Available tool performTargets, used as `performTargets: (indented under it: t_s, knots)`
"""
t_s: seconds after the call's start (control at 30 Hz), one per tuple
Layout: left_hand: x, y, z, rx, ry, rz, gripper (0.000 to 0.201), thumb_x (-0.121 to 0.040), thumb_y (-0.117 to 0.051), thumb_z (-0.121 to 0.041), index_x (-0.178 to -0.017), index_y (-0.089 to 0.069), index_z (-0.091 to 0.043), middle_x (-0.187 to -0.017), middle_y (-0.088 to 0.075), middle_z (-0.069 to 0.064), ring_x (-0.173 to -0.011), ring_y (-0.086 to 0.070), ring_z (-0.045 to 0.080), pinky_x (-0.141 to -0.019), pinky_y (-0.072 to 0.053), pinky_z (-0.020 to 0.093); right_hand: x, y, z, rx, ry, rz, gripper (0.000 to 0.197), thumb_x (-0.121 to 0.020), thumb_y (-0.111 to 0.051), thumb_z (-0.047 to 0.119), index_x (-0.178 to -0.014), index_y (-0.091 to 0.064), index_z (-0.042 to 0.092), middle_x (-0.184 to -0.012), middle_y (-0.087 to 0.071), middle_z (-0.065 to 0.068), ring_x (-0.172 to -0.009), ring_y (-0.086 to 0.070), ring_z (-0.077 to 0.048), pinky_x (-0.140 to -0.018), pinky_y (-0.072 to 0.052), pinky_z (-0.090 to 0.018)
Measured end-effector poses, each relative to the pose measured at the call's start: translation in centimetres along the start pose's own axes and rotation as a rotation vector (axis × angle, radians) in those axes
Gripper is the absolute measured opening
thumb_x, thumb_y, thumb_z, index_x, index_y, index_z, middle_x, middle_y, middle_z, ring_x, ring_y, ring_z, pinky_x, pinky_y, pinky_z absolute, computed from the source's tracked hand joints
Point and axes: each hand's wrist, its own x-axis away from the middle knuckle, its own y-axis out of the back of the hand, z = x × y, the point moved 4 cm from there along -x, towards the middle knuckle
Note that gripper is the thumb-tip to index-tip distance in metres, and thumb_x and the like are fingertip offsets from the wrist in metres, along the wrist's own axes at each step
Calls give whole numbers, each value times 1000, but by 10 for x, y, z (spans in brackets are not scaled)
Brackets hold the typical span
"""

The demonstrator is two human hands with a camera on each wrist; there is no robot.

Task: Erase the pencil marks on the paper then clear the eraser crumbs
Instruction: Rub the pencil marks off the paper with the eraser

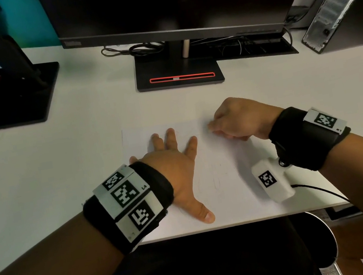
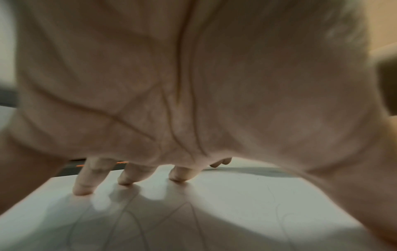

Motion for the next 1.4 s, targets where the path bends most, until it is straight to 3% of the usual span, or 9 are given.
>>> performTargets:
  t_s: [0.07, 0.2, 0.33, 0.5, 0.6, 0.8, 1.13, 1.3, 1.4]
  knots:
    - [0, 0, 0, 5, 2, 4, 161, -49, -76, -87, -150, 36, -32, -156, 44, 12, -147, 30, 44, -112, -23, 74, 5, -9, 4, -27, 29, 118, 31, -92, -60, 23, -64, -59, 9, -57, -47, -8, -47, -38, -20, -44, -32, -24]
    - [-1, -1, 0, 1, -1, 0, 161, -49, -77, -86, -149, 37, -32, -155, 45, 12, -147, 30, 44, -113, -24, 74, -2, 1, -1, -25, -7, -73, 31, -90, -59, 26, -67, -62, 6, -61, -53, -12, -50, -44, -23, -45, -37, -24]
    - [1, 0, 0, 7, -8, 6, 159, -53, -78, -84, -149, 38, -32, -155, 45, 12, -147, 30, 44, -114, -23, 73, 3, -9, 8, -64, 3, 69, 29, -92, -60, 20, -66, -60, 6, -54, -47, -7, -44, -37, -19, -42, -32, -22]
    - [3, 1, -2, 2, -8, -4, 158, -52, -77, -84, -149, 37, -33, -156, 45, 10, -148, 30, 42, -114, -23, 73, -5, 15, -2, 10, -9, -206, 36, -94, -52, 20, -61, -55, 7, -55, -55, -9, -46, -47, -21, -47, -39, -22]
    - [5, 2, -1, -22, -7, -11, 156, -53, -75, -87, -152, 33, -33, -158, 41, 10, -149, 26, 43, -113, -25, 72, -4, 7, -2, -128, -21, -73, 32, -99, -55, 23, -71, -61, 8, -62, -62, -10, -48, -50, -21, -43, -42, -22]
    - [0, 29, 10, 48, -23, -258, 104, -73, -62, -83, -153, -19, -32, -155, -23, 5, -140, -26, 34, -101, -47, 52, 2, 3, -8, -262, -83, 47, 25, -101, -57, 20, -83, -61, 3, -66, -68, -13, -50, -65, -21, -47, -52, -26]
    - [-16, 32, 22, -21, 29, -265, 119, -65, -56, -93, -157, 2, -45, -151, -14, 3, -140, -17, 34, -100, -41, 55, 7, -7, 4, -92, 31, 165, 31, -99, -57, 22, -76, -65, 3, -65, -70, -10, -48, -60, -19, -47, -51, -25]
    - [-20, 33, 21, -35, 38, -266, 124, -63, -56, -95, -157, 5, -43, -151, -13, 4, -140, -16, 35, -99, -41, 56, -6, 6, 1, -71, 41, 19, 36, -98, -55, 20, -68, -67, 5, -67, -72, -13, -45, -60, -16, -46, -50, -23]
    - [-21, 34, 21, -39, 44, -262, 124, -63, -55, -95, -157, 6, -42, -151, -13, 5, -139, -16, 35, -97, -42, 55, -1, -7, 7, -11, 88, 136, 37, -98, -55, 24, -68, -66, 6, -65, -72, -8, -47, -61, -16, -49, -50, -25]
